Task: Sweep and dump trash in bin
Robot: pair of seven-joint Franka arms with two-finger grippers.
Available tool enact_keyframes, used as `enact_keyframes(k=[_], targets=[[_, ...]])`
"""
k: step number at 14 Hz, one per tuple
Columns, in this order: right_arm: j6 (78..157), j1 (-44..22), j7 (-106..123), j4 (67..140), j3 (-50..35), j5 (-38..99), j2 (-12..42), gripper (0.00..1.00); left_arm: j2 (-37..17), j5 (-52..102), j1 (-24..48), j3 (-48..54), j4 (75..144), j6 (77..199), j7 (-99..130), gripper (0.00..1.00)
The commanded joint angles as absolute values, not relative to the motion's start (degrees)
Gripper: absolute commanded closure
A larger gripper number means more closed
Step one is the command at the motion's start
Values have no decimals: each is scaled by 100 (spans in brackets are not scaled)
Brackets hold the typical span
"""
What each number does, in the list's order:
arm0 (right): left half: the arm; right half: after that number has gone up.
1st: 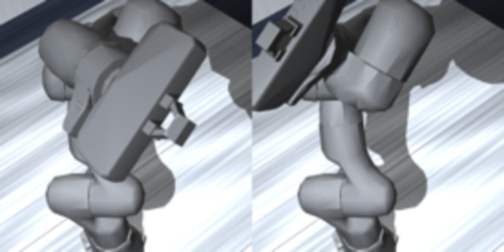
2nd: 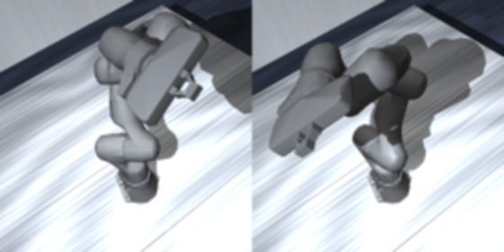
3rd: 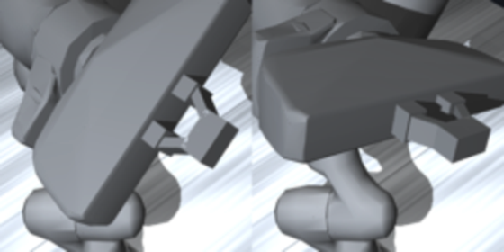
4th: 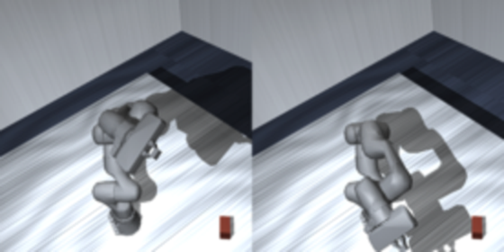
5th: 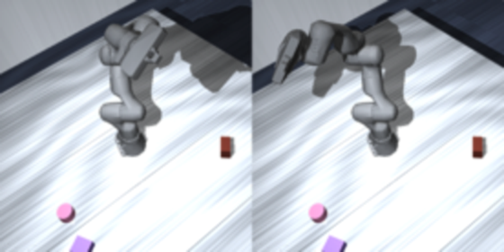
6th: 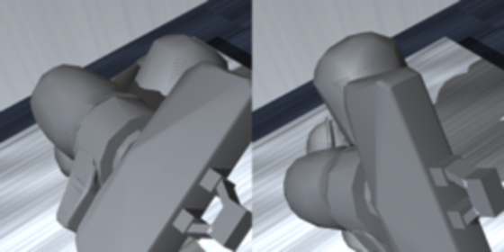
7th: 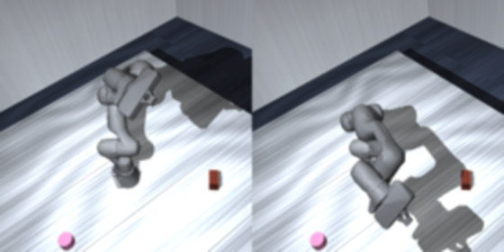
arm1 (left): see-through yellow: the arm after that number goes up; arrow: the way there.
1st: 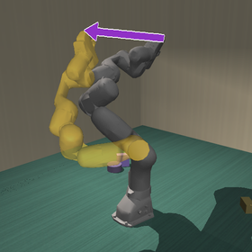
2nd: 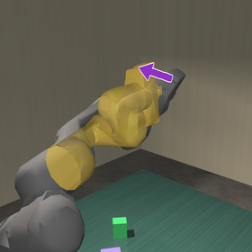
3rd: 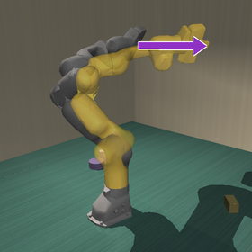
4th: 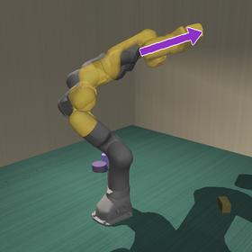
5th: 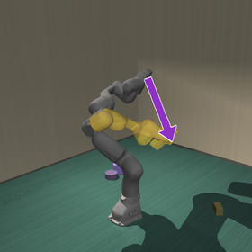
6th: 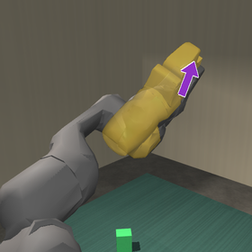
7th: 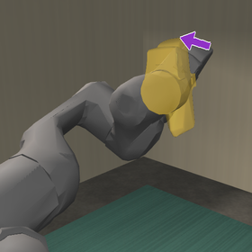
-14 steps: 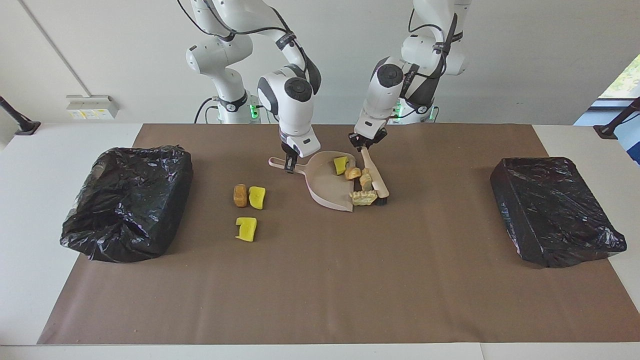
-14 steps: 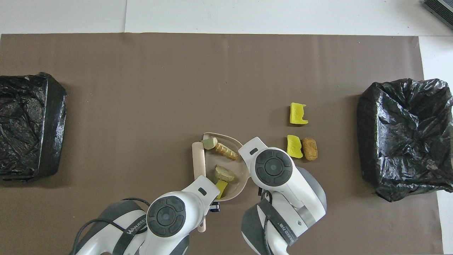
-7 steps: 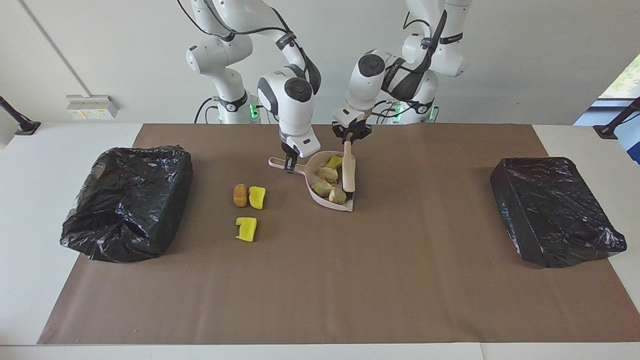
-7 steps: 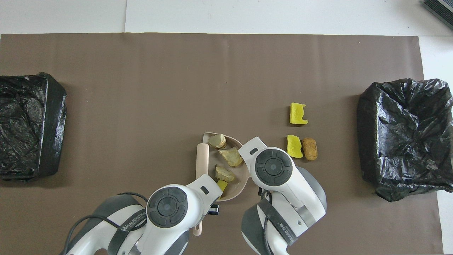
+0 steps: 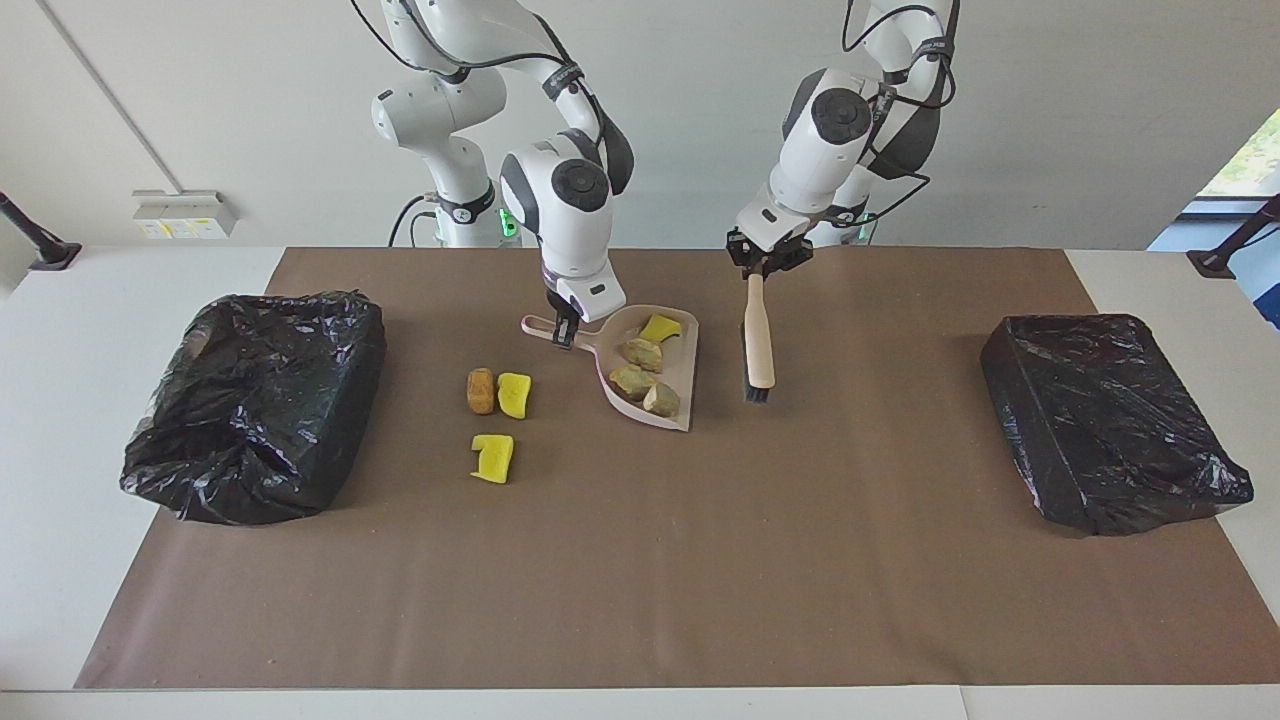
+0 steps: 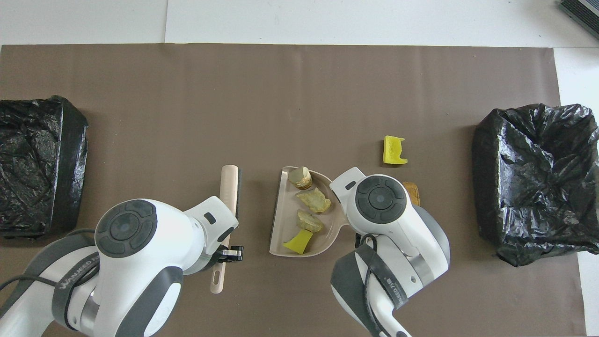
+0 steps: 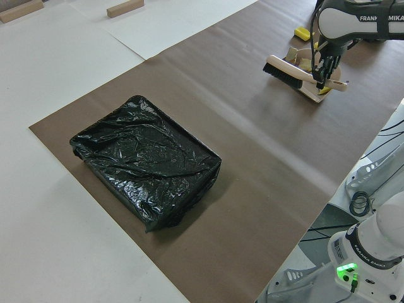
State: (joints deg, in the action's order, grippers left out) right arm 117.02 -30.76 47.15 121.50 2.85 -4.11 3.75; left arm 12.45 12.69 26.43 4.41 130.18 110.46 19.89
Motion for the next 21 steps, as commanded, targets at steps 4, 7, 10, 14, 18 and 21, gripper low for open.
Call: enact_keyframes(k=[4, 7, 10, 14, 18, 21], targets=[[11329, -2007, 5229, 11971, 290, -475, -535, 100, 1388, 1283, 2863, 580, 13095, 11013, 2213, 100], [11110, -901, 5719, 11901, 299, -483, -825, 100, 1424, 1283, 3635, 580, 13289, 11196, 3205, 100], [11153, 418, 6939, 11865, 343, -492, -835, 100, 1441, 1283, 4594, 580, 13701, 11714, 4548, 100], [11171, 1957, 8496, 11288, 352, -737, -590, 100, 1275, 1283, 5667, 598, 14009, 12567, 5676, 100], [11548, 2320, 8824, 10863, 352, -2000, -290, 100, 1204, 1283, 5957, 624, 14106, 12594, 5975, 100], [11681, 2093, 8815, 10986, 299, -3328, -273, 100, 1204, 1283, 5968, 615, 14203, 12673, 5950, 100]])
